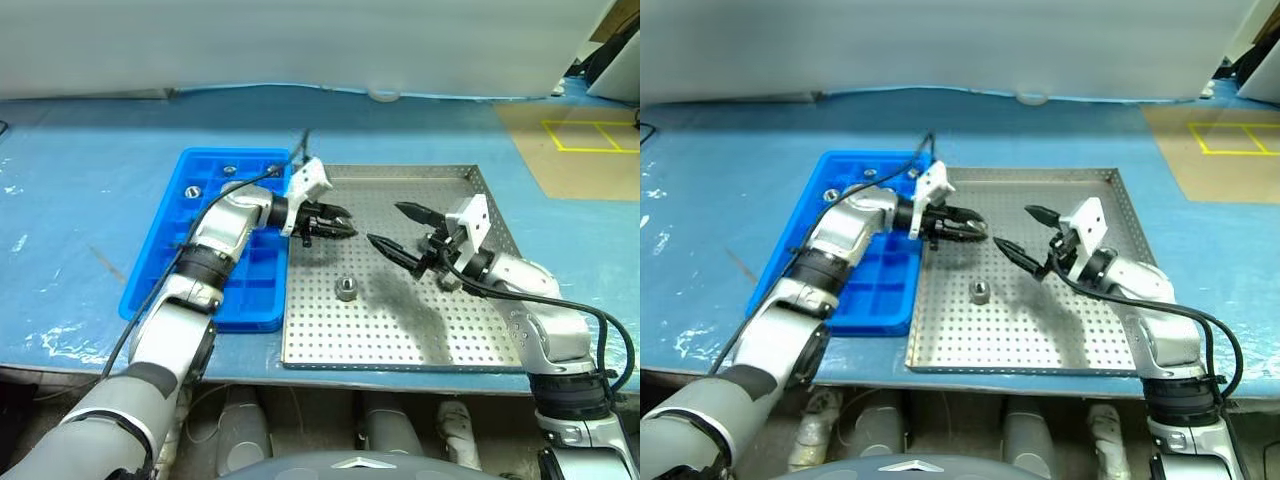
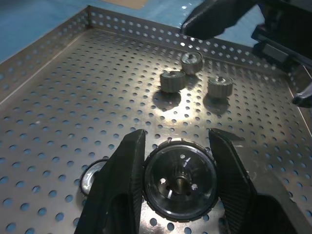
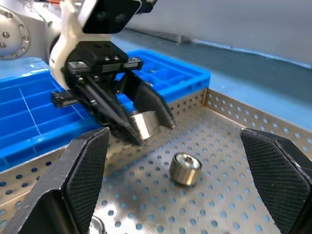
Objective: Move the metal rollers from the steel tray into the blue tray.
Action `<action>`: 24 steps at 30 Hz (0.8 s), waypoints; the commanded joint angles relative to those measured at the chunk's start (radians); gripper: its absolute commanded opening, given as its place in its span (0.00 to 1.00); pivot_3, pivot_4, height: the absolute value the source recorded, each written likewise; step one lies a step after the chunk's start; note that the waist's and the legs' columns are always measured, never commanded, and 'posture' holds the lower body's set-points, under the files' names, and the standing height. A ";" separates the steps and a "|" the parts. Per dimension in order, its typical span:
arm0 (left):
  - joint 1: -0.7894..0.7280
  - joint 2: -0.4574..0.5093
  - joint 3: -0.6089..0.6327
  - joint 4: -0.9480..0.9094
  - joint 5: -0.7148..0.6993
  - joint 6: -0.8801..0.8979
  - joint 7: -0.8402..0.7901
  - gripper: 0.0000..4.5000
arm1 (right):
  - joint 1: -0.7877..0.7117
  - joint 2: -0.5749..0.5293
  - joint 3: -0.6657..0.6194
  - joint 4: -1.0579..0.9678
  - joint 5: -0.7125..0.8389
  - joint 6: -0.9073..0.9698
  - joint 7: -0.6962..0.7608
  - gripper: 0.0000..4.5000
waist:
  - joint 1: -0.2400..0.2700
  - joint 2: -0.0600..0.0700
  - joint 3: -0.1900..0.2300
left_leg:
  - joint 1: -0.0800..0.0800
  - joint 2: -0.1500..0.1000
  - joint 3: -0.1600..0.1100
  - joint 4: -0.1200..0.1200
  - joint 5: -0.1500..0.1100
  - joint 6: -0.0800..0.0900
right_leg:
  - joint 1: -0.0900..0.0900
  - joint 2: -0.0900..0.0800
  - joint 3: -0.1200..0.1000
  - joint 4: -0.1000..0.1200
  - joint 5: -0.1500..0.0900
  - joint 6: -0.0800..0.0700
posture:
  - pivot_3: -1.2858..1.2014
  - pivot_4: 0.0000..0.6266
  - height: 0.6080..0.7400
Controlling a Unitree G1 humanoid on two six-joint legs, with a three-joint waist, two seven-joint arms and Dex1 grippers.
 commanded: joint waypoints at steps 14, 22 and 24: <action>0.409 -0.062 0.373 -0.550 0.001 -0.007 0.859 0.37 | -0.249 0.085 0.127 0.231 -0.020 -0.079 0.188 1.00 | 0.039 0.000 0.000 | -0.006 0.002 -0.001 -0.001 0.000 0.001 | -0.001 0.000 -0.005 -0.006 0.000 0.000 | 0.56 0.24 1.00; 0.506 -0.038 0.421 -0.609 -0.023 0.047 0.972 0.37 | -0.272 0.132 0.150 0.302 -0.054 -0.124 0.204 1.00 | 0.065 -0.001 0.000 | -0.008 0.002 -0.002 -0.001 -0.001 0.001 | -0.001 0.000 -0.006 -0.008 0.000 0.000 | 0.58 0.24 1.00; 0.528 -0.032 0.417 -0.623 -0.036 0.066 0.970 0.37 | -0.269 0.137 0.150 0.305 -0.056 -0.128 0.204 1.00 | 0.065 -0.001 0.000 | -0.009 0.002 -0.002 -0.001 -0.001 0.001 | -0.001 0.000 -0.006 -0.008 0.000 0.000 | 0.58 0.24 1.00</action>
